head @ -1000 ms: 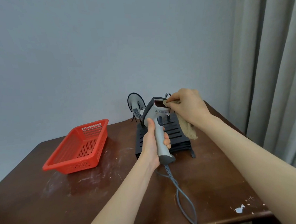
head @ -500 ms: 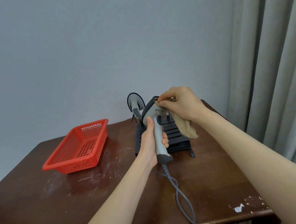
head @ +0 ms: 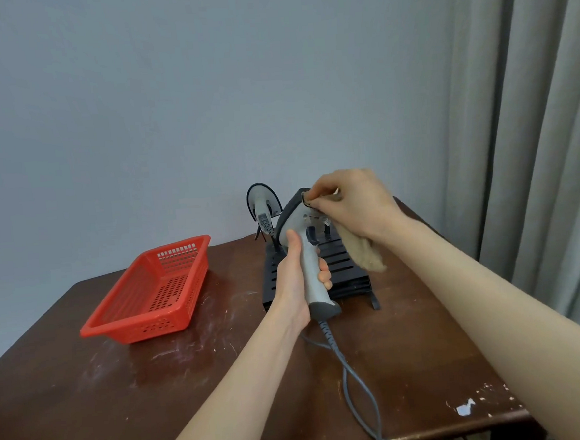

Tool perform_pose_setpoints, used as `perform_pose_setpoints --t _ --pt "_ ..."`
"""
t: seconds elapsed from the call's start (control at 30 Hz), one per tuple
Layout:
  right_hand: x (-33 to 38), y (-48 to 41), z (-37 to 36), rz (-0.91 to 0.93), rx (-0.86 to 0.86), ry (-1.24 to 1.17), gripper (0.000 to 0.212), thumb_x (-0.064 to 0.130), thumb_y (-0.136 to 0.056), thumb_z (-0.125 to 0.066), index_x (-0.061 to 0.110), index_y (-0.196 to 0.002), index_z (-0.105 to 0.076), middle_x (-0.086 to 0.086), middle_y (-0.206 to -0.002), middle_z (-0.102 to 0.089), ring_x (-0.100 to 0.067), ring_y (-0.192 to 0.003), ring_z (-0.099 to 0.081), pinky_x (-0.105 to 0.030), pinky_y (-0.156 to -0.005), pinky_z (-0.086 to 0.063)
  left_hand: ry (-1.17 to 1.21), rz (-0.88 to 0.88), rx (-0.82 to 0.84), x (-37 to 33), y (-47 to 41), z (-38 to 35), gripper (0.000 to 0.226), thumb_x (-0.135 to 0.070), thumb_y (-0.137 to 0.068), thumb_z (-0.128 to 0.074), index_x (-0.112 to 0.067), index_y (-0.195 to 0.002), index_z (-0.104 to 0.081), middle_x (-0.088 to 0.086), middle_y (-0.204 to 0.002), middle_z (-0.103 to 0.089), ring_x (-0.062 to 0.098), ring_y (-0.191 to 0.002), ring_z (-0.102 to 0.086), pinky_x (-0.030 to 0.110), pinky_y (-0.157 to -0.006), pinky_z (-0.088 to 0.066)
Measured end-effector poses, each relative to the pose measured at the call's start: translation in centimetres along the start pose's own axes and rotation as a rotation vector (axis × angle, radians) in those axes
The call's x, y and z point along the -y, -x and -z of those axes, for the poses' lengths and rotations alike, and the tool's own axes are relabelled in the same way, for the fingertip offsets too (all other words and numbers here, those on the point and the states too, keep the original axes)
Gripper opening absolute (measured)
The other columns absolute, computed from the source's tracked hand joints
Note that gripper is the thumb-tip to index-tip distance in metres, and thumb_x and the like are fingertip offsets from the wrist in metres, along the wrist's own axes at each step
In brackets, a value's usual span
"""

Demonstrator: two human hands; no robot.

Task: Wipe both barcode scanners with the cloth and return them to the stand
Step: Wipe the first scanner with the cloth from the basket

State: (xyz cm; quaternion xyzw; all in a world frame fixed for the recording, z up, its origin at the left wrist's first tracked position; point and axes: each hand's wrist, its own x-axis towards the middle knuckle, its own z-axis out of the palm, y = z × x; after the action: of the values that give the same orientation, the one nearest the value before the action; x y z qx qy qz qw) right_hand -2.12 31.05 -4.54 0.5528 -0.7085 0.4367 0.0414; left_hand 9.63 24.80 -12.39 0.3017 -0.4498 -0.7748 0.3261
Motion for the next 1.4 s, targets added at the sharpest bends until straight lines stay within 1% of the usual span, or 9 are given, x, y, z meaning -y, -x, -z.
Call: perform_pose_setpoints --t 0.1,0.17,0.3,0.47,0.67,0.83,1.03,1.3,1.4 --pt "-1.0 0.0 0.0 -0.100 0.018 0.316 0.019 0.035 -0.092 -0.055 0.030 -0.101 -0.072 0.002 -0.105 -0.069 -0.026 -0.098 -0.061 -0.027 -0.071 -0.039 0.025 0.022 -0.014 0.1 0.0 0.5 0.055 -0.064 -0.083 -0.049 -0.010 -0.080 -0.056 0.003 -0.055 -0.050 0.011 -0.037 -0.042 0.020 -0.037 -0.038" --pt "-1.4 -0.1 0.3 -0.164 -0.028 0.274 0.018 0.030 -0.091 -0.056 0.029 -0.100 -0.073 0.000 -0.103 -0.071 -0.026 -0.097 -0.062 -0.026 -0.071 -0.040 0.033 0.031 -0.024 0.1 0.0 0.8 0.055 -0.065 -0.081 -0.050 -0.011 -0.081 -0.056 0.002 -0.055 -0.051 0.010 -0.037 -0.043 0.019 -0.036 -0.038" --pt "-0.1 0.2 -0.8 -0.050 -0.026 -0.027 0.013 0.032 -0.088 -0.062 0.030 -0.093 -0.074 0.007 -0.093 -0.072 -0.012 -0.089 -0.063 -0.024 -0.072 -0.042 0.017 0.034 -0.021 0.2 0.0 0.5 0.055 -0.064 -0.085 -0.049 -0.009 -0.083 -0.056 0.003 -0.055 -0.051 0.011 -0.038 -0.043 0.020 -0.037 -0.039" --pt "-1.7 -0.4 -0.4 -0.221 0.013 0.289 0.021 0.024 -0.088 -0.056 0.027 -0.101 -0.073 -0.002 -0.103 -0.070 -0.029 -0.094 -0.062 -0.027 -0.070 -0.040 0.010 0.022 -0.025 0.3 0.0 0.8 0.054 -0.063 -0.086 -0.048 -0.009 -0.085 -0.056 0.003 -0.056 -0.051 0.012 -0.038 -0.043 0.020 -0.037 -0.039" --pt "-1.0 0.0 -0.8 -0.143 -0.053 -0.061 0.011 0.027 -0.086 -0.064 0.022 -0.087 -0.074 0.014 -0.070 -0.060 -0.006 -0.072 -0.056 -0.015 -0.058 -0.036 0.036 0.039 -0.021 0.3 0.0 0.9 0.055 -0.065 -0.084 -0.048 -0.010 -0.083 -0.056 0.003 -0.056 -0.051 0.011 -0.037 -0.042 0.020 -0.037 -0.039" --pt "-1.8 0.3 -1.5 -0.164 -0.041 -0.019 0.019 0.020 -0.086 -0.060 0.022 -0.097 -0.075 0.005 -0.091 -0.071 -0.011 -0.071 -0.056 -0.022 -0.068 -0.040 0.022 0.022 -0.010 0.3 0.2 0.5 0.055 -0.063 -0.086 -0.047 -0.008 -0.084 -0.056 0.004 -0.055 -0.051 0.012 -0.037 -0.043 0.020 -0.037 -0.038" --pt "-1.8 0.1 -1.4 -0.187 -0.059 -0.052 0.023 0.012 -0.084 -0.057 0.021 -0.093 -0.076 0.005 -0.079 -0.069 -0.016 -0.074 -0.061 -0.025 -0.064 -0.045 -0.042 -0.005 -0.006 0.3 0.2 0.2 0.055 -0.061 -0.088 -0.046 -0.007 -0.086 -0.054 0.004 -0.054 -0.051 0.012 -0.038 -0.042 0.022 -0.039 -0.039" --pt "-1.0 0.2 0.0 -0.109 -0.033 -0.213 0.012 0.019 -0.085 -0.066 0.017 -0.091 -0.077 0.011 -0.080 -0.071 0.007 -0.063 -0.054 -0.007 -0.059 -0.038 -0.063 0.024 0.022 0.8 -0.2 -1.0 0.055 -0.062 -0.087 -0.046 -0.008 -0.082 -0.055 0.003 -0.055 -0.050 0.011 -0.038 -0.042 0.021 -0.038 -0.039" --pt "-1.6 0.4 0.8 -0.101 0.017 -0.292 0.009 0.014 -0.086 -0.066 0.013 -0.089 -0.075 0.024 -0.048 -0.059 0.013 -0.046 -0.051 -0.003 -0.047 -0.035 -0.076 0.020 0.027 0.7 -0.3 -1.2 0.055 -0.061 -0.088 -0.046 -0.008 -0.081 -0.055 0.003 -0.055 -0.050 0.012 -0.038 -0.043 0.021 -0.038 -0.039"
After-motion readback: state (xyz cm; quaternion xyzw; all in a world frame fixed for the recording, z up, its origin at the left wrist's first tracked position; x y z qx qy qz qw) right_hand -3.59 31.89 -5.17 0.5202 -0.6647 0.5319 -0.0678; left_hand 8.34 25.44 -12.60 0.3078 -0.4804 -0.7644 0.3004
